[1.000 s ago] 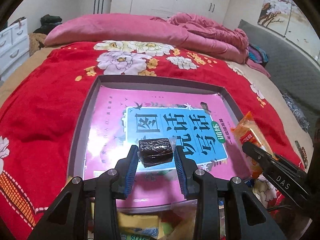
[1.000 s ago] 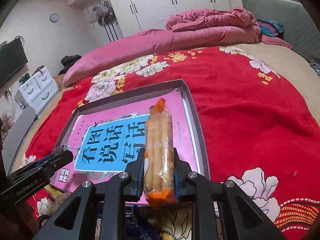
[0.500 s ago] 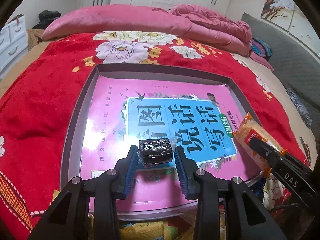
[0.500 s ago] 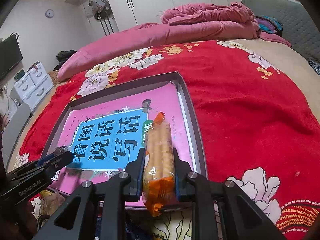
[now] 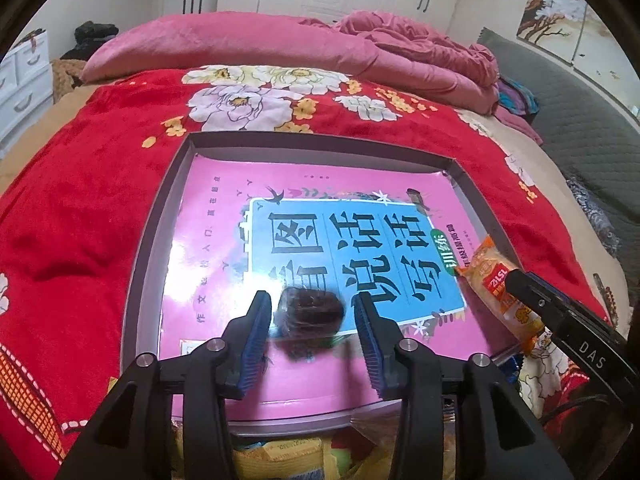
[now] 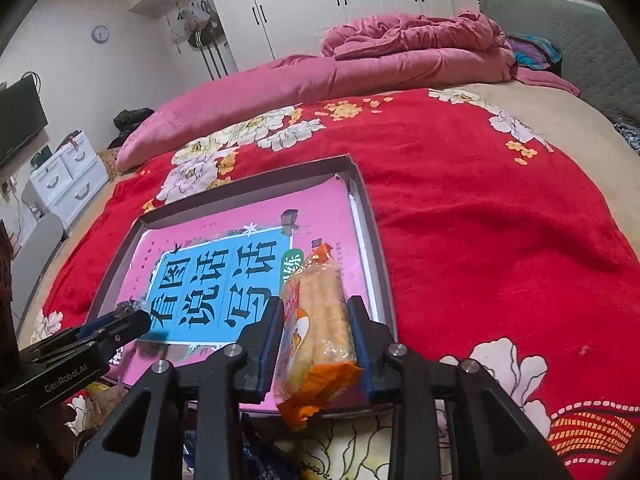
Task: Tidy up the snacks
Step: 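Carry the chocolate over the tray with the left tool while the right tool carries the biscuit pack, then drop the chocolate on the book with the left tool while the right tool releases the biscuits, then reach into the pile and grasp the green pea snack bag with the right tool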
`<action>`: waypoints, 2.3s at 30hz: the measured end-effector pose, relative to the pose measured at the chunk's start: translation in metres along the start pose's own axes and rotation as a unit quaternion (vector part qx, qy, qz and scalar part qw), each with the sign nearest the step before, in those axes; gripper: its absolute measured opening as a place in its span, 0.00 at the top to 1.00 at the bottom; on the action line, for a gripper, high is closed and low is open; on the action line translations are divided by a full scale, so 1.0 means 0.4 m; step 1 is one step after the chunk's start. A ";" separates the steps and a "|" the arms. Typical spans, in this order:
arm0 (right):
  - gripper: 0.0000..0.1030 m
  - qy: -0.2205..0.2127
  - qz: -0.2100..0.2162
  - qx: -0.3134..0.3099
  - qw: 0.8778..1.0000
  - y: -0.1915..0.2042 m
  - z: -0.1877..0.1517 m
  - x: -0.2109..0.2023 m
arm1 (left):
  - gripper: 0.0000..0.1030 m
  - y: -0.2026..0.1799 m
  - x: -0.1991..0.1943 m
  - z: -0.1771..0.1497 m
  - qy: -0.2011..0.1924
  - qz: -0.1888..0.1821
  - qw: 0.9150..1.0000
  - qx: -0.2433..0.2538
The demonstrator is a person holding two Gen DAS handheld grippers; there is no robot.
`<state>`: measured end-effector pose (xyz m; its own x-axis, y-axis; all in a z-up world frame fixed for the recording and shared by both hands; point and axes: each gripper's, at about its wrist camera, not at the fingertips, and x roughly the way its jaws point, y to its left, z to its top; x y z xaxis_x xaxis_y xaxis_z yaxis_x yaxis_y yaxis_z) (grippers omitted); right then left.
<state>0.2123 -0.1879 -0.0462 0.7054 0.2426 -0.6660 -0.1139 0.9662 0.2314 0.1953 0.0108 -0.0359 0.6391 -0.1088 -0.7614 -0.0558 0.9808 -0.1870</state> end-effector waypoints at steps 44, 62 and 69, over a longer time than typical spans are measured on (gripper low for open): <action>0.27 -0.057 -0.038 -0.007 0.998 -0.028 0.002 -0.118 | 0.33 -0.007 -0.123 -0.012 -0.048 -0.010 0.999 0.021; 0.27 0.024 -0.125 -0.038 0.991 -0.053 -0.055 -0.063 | 0.26 0.046 -0.198 -0.052 -0.054 0.018 0.998 0.010; 0.27 0.022 -0.110 -0.030 0.993 -0.049 -0.051 -0.059 | 0.25 0.071 -0.229 -0.066 -0.060 0.032 0.998 0.006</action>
<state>0.1837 -0.2107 -0.0494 0.6872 0.0269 -0.7260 -0.0022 0.9994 0.0350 0.1151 0.0444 0.0122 0.7214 -0.0263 -0.6920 -0.0903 0.9872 -0.1316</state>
